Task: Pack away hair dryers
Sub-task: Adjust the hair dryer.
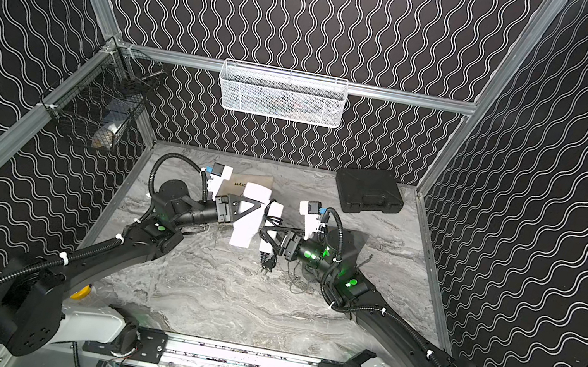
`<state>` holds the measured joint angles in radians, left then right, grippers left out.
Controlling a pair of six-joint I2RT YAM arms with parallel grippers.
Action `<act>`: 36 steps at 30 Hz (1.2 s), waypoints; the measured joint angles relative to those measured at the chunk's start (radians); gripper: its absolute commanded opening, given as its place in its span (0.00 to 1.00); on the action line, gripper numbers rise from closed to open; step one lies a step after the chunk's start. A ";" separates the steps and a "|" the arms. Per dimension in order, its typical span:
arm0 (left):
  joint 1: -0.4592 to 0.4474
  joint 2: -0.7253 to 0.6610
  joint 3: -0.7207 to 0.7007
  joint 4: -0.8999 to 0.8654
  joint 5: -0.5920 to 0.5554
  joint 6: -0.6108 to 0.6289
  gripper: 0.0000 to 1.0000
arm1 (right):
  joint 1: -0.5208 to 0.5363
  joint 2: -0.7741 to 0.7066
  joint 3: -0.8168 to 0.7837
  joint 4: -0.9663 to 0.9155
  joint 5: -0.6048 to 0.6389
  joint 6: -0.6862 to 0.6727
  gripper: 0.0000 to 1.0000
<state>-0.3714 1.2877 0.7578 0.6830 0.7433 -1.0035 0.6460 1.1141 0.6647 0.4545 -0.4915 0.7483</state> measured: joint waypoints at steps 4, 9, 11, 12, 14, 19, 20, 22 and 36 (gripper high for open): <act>0.000 0.005 -0.002 0.027 0.005 -0.018 0.00 | 0.000 0.005 0.005 0.001 -0.006 0.000 0.49; -0.002 0.020 -0.004 0.047 0.005 -0.029 0.00 | -0.001 0.015 0.007 0.007 -0.011 0.013 0.41; -0.003 0.023 -0.004 0.050 0.004 -0.030 0.00 | -0.001 0.018 0.007 0.007 -0.011 0.018 0.41; -0.004 0.023 -0.003 0.049 0.003 -0.029 0.00 | -0.001 0.019 0.008 0.008 -0.011 0.019 0.40; -0.009 0.023 0.002 0.045 -0.005 -0.022 0.00 | -0.001 0.022 0.011 0.008 -0.012 0.019 0.38; -0.022 0.023 0.016 0.018 -0.031 0.005 0.05 | -0.003 0.027 0.014 0.011 -0.014 0.023 0.32; -0.024 0.023 0.019 0.012 -0.034 0.010 0.10 | -0.003 0.027 0.014 0.011 -0.014 0.023 0.31; -0.025 0.020 0.022 0.000 -0.035 0.015 0.20 | -0.003 0.024 0.014 0.007 -0.014 0.026 0.28; -0.039 -0.020 0.083 -0.307 -0.022 0.203 0.95 | -0.181 -0.064 -0.113 0.065 -0.076 0.141 0.19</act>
<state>-0.4107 1.2678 0.8410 0.3759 0.7216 -0.8005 0.4648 1.0504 0.5522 0.5198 -0.5674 0.8894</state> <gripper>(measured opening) 0.881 0.411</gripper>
